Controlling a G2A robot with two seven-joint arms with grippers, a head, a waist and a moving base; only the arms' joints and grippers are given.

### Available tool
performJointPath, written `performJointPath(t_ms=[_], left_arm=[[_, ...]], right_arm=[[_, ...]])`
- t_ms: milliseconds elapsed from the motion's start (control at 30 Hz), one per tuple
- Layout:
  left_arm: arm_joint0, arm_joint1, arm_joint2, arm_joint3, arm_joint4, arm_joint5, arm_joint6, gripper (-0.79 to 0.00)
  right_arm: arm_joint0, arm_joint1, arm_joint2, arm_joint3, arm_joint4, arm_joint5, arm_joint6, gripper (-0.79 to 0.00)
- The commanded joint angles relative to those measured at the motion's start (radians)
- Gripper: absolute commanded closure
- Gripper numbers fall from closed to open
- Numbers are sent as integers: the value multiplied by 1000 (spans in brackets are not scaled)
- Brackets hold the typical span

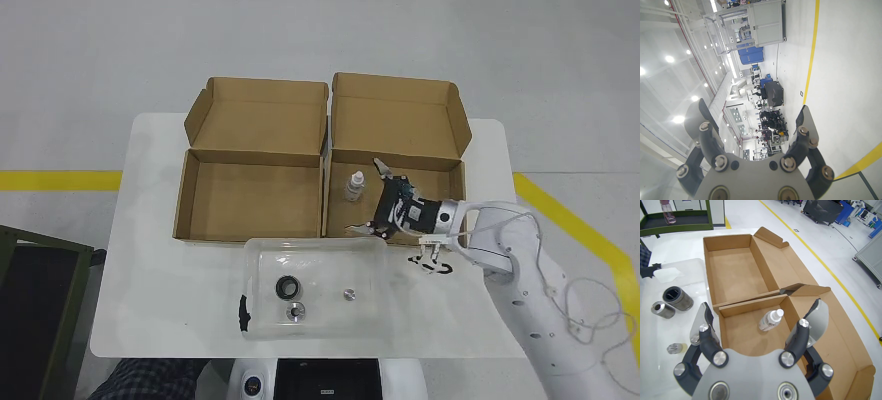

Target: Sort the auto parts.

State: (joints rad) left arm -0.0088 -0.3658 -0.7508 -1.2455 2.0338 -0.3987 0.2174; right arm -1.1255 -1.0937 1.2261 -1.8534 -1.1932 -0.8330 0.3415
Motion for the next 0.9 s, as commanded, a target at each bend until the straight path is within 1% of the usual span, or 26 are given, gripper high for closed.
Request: performJointPath(t_ms=[0, 100, 267, 433, 567, 867], left_arm=[[0, 0, 0, 0, 0, 0, 0, -785], [0, 0, 0, 0, 0, 0, 0, -785], [0, 0, 0, 0, 0, 0, 0, -785], [0, 0, 0, 0, 0, 0, 0, -785], [0, 0, 0, 0, 0, 0, 0, -785], [0, 0, 0, 0, 0, 0, 0, -785]], right_arm=[[-33, 5, 8, -41, 3, -14, 14, -785], [-83, 12, 14, -98, -4, -36, 33, -785], [-148, 23, 17, -182, -61, -53, 63, -785], [-204, 30, 8, -221, -107, -46, 85, -785], [-225, 34, -13, -225, -131, -68, 107, -785], [-226, 40, -69, -229, -197, -106, 153, -785]])
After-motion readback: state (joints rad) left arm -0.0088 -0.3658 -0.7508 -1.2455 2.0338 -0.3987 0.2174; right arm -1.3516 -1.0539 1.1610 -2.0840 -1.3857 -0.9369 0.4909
